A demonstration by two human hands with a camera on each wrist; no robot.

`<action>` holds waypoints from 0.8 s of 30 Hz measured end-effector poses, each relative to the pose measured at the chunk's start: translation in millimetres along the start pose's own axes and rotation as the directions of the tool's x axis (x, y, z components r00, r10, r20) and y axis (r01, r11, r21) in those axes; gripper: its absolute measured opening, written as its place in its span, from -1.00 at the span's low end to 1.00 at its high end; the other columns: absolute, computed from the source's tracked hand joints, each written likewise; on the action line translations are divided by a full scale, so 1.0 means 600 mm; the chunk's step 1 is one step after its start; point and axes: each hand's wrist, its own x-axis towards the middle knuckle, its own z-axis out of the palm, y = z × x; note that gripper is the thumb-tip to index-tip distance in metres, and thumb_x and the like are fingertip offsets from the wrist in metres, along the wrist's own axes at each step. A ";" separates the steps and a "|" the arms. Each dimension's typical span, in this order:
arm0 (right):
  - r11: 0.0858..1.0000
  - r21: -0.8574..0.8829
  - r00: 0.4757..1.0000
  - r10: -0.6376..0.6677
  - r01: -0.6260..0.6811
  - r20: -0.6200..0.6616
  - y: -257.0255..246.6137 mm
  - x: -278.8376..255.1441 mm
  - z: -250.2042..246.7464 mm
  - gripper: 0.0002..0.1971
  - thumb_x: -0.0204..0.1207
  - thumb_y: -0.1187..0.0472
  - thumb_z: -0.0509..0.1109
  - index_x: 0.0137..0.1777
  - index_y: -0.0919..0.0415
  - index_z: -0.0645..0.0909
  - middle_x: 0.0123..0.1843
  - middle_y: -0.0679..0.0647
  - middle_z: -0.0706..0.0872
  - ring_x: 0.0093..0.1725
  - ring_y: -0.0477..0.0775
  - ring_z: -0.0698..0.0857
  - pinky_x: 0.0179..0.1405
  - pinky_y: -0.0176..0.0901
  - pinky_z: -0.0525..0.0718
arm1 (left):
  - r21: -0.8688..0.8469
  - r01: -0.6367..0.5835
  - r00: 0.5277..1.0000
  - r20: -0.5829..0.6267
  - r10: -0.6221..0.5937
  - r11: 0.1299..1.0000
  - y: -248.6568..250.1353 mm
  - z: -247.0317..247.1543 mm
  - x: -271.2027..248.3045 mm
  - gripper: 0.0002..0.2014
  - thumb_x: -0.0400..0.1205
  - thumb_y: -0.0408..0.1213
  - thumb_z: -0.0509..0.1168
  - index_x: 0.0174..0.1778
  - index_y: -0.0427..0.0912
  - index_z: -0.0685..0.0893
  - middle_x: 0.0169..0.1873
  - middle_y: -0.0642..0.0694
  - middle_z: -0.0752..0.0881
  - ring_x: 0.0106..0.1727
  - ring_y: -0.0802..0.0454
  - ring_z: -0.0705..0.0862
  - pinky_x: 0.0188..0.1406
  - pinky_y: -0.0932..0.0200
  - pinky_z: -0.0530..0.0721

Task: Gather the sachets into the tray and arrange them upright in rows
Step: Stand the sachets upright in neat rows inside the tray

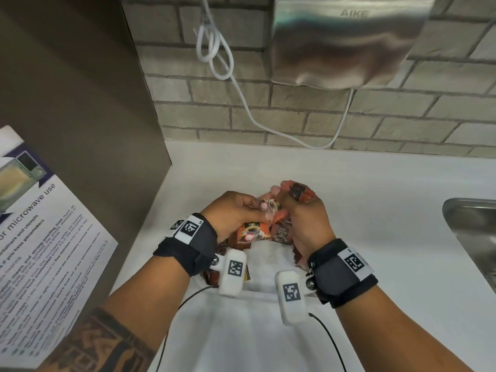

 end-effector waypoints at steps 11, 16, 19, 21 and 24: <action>0.989 0.128 0.997 0.071 -0.068 -0.021 -0.007 0.003 -0.008 -0.61 0.62 0.46 0.36 0.40 0.20 0.54 -0.02 0.21 0.85 -0.03 0.23 0.83 -0.03 0.10 0.77 | 0.131 -0.083 0.996 -0.012 0.085 0.988 0.004 -0.009 -0.002 -0.79 0.66 -0.52 0.37 -0.04 -0.09 0.78 -0.08 -0.07 0.82 -0.04 0.06 0.75 0.26 -0.03 0.70; 0.951 -0.263 0.909 0.249 -0.165 0.333 -0.016 -0.015 -0.016 -0.47 0.39 0.00 0.67 0.28 0.25 0.67 -0.14 0.18 0.81 -0.23 0.07 0.72 -0.16 -0.03 0.67 | 0.087 -0.247 0.964 -0.079 0.254 0.965 0.022 -0.013 -0.005 -0.87 0.52 -0.40 0.56 -0.08 -0.11 0.83 -0.05 -0.21 0.85 -0.04 -0.08 0.80 0.16 -0.11 0.78; 0.970 -0.185 0.887 0.223 -0.159 0.405 -0.016 -0.020 -0.004 -0.74 0.48 0.31 0.59 0.13 0.34 0.71 -0.12 0.29 0.80 -0.25 0.06 0.77 -0.23 -0.12 0.68 | 0.092 -0.285 0.953 -0.075 0.292 0.954 0.026 0.004 -0.007 -0.86 0.48 -0.28 0.58 -0.07 -0.10 0.85 -0.03 -0.23 0.84 -0.06 -0.10 0.80 0.09 -0.15 0.80; 0.976 -0.103 0.900 0.215 -0.190 0.380 -0.015 -0.018 -0.002 -0.78 0.54 0.45 0.48 0.17 0.45 0.68 -0.03 0.44 0.79 -0.13 0.20 0.81 -0.06 0.07 0.75 | 0.194 -0.311 0.943 -0.062 0.328 0.930 0.028 0.009 -0.010 -0.84 0.59 -0.30 0.52 0.08 -0.08 0.81 0.04 -0.12 0.80 -0.04 0.10 0.77 0.00 -0.04 0.80; 0.954 -0.040 0.885 0.291 -0.297 0.362 -0.017 -0.013 -0.009 -0.82 0.52 0.51 0.44 0.11 0.43 0.70 -0.01 0.35 0.81 -0.08 0.22 0.82 0.05 0.11 0.79 | 0.532 -0.472 0.871 0.154 0.467 0.704 0.037 0.006 -0.024 -0.50 0.65 -0.35 0.42 0.49 0.12 0.55 0.46 0.10 0.47 0.48 0.29 0.46 0.45 0.32 0.46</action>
